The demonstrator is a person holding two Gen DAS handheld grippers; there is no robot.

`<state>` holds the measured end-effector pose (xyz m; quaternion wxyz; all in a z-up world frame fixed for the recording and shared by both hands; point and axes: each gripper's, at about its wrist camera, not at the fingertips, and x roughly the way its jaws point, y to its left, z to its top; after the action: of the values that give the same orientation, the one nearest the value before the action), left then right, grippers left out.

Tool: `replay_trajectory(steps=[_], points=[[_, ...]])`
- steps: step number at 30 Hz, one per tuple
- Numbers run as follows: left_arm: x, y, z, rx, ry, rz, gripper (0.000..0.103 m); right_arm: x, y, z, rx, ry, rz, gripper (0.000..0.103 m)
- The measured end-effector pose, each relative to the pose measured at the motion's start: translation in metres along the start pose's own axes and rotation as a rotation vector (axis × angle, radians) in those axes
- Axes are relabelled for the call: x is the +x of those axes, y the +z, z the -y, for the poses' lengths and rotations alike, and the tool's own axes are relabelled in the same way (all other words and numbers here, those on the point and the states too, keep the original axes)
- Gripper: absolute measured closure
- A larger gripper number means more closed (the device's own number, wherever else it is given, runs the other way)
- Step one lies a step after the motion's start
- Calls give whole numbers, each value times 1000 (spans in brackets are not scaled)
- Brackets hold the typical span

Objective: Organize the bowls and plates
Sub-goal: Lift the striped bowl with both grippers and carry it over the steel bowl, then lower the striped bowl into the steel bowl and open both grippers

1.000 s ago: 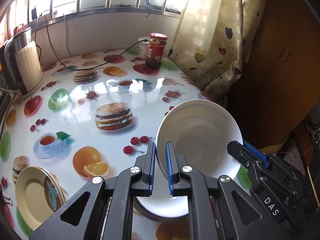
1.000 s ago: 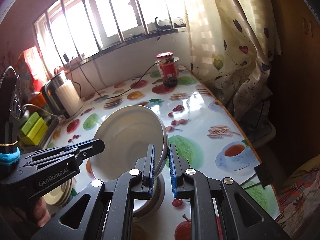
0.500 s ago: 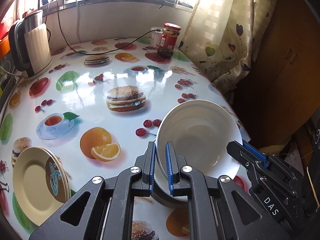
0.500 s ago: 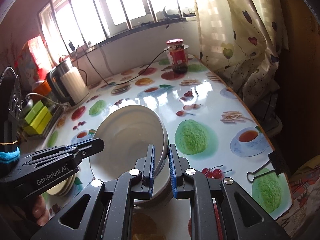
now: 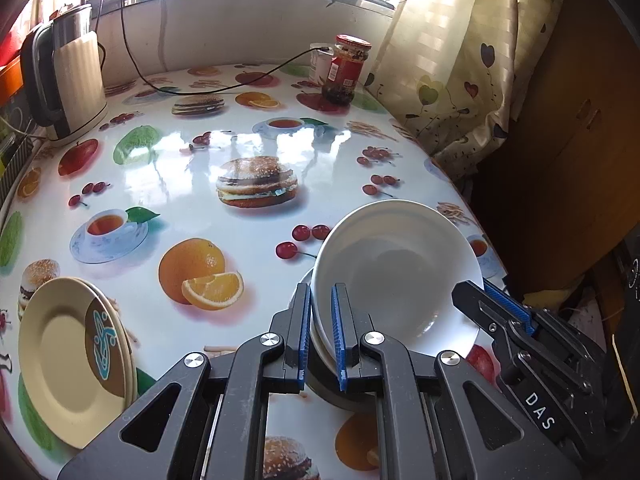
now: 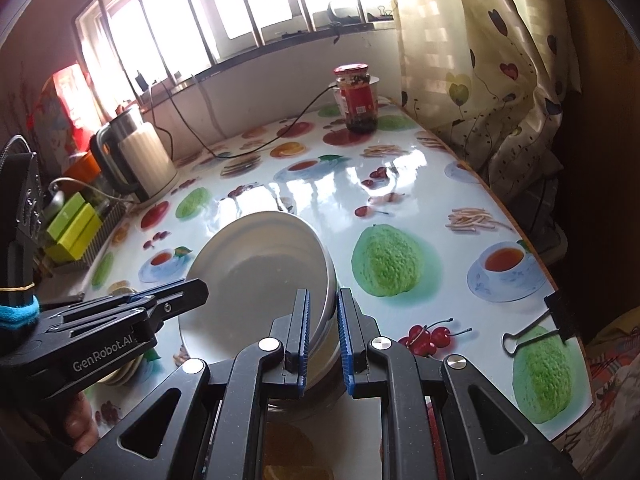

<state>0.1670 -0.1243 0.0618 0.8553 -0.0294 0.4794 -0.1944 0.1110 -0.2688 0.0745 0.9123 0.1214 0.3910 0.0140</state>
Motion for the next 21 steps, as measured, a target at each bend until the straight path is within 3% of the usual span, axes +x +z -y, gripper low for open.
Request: replay_trajectory(steps=[21], points=[[4, -2, -3, -16, -9, -25, 92, 11, -1, 3, 15, -3, -31, 88]])
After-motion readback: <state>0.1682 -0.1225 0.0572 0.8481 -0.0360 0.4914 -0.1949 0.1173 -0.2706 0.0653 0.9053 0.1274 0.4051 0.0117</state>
